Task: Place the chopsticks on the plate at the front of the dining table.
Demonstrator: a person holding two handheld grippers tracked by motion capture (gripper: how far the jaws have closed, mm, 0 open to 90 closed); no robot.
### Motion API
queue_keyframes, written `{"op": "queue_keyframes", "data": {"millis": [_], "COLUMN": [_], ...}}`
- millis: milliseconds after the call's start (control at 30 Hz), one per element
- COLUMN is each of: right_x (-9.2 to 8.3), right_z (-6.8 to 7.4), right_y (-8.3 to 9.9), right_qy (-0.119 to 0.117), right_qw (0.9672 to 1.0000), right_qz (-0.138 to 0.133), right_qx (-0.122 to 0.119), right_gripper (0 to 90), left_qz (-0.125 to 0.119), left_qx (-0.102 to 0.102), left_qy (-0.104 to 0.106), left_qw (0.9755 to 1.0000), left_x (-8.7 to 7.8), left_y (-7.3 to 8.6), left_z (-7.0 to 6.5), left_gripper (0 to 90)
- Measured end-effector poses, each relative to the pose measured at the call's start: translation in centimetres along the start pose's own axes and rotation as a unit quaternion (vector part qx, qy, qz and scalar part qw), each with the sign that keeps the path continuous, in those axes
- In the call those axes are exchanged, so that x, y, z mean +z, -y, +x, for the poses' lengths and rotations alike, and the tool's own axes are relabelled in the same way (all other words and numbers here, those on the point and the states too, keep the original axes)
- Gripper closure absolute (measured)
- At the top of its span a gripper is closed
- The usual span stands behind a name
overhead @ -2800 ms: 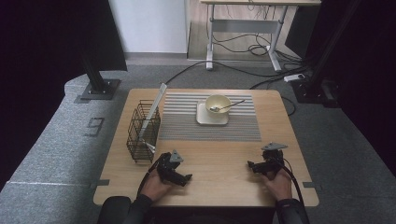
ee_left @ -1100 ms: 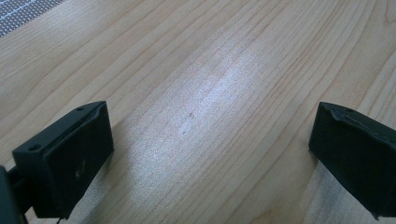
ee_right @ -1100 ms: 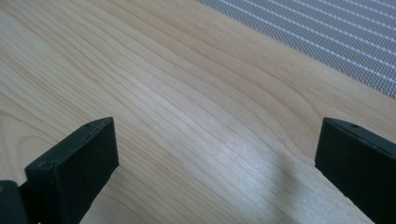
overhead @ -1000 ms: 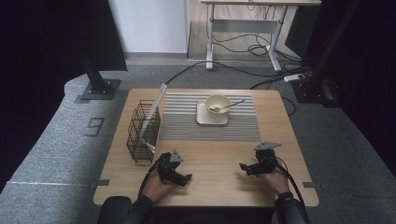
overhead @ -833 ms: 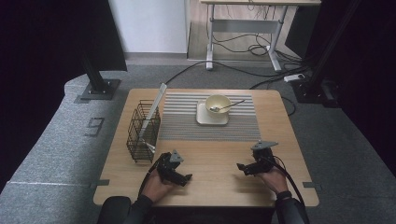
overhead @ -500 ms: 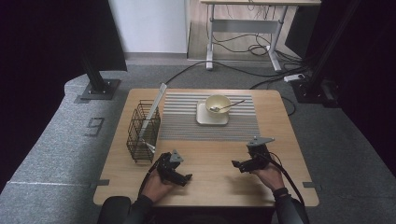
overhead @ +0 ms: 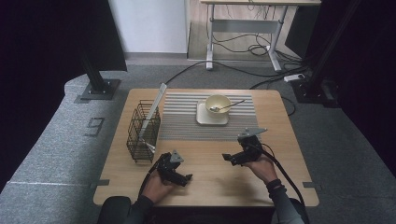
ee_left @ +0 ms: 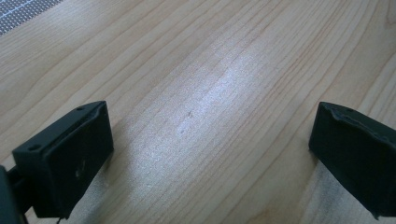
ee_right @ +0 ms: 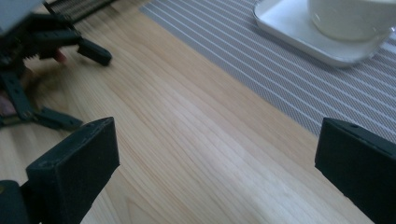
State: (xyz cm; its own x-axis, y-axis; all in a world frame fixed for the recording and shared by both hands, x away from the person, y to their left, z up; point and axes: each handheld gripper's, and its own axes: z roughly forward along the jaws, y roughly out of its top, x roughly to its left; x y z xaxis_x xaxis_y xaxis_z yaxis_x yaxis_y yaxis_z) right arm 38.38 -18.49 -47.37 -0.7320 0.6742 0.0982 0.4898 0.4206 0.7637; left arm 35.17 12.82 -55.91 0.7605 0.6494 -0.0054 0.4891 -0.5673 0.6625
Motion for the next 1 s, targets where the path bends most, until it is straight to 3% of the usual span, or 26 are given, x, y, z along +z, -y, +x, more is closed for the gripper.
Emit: {"op": "queue_keyframes", "data": {"millis": [200, 633, 1000], "right_x": [0.4, 1.4, 2.2], "right_z": [0.8, 3.1, 4.8], "right_y": [-1.8, -5.7, -8.2], "right_qy": [-0.016, -0.034, -0.056], "right_qw": [0.9998, 0.9987, 0.9974], "right_qz": [-0.012, -0.012, -0.013], "right_qx": [0.004, -0.036, -0.044], "right_gripper": [0.0, 0.0, 0.0], "left_qz": [0.001, 0.001, 0.0], "left_qx": [-0.001, 0.0, -0.001], "left_qy": [-0.001, -0.001, -0.001], "left_qw": [1.0, 1.0, 1.0], "left_x": [0.0, 0.0, 0.0], "left_y": [0.0, 0.0, 0.0], "left_z": [-0.1, -0.1, -0.2], "left_gripper": [0.0, 0.0, 0.0]}}
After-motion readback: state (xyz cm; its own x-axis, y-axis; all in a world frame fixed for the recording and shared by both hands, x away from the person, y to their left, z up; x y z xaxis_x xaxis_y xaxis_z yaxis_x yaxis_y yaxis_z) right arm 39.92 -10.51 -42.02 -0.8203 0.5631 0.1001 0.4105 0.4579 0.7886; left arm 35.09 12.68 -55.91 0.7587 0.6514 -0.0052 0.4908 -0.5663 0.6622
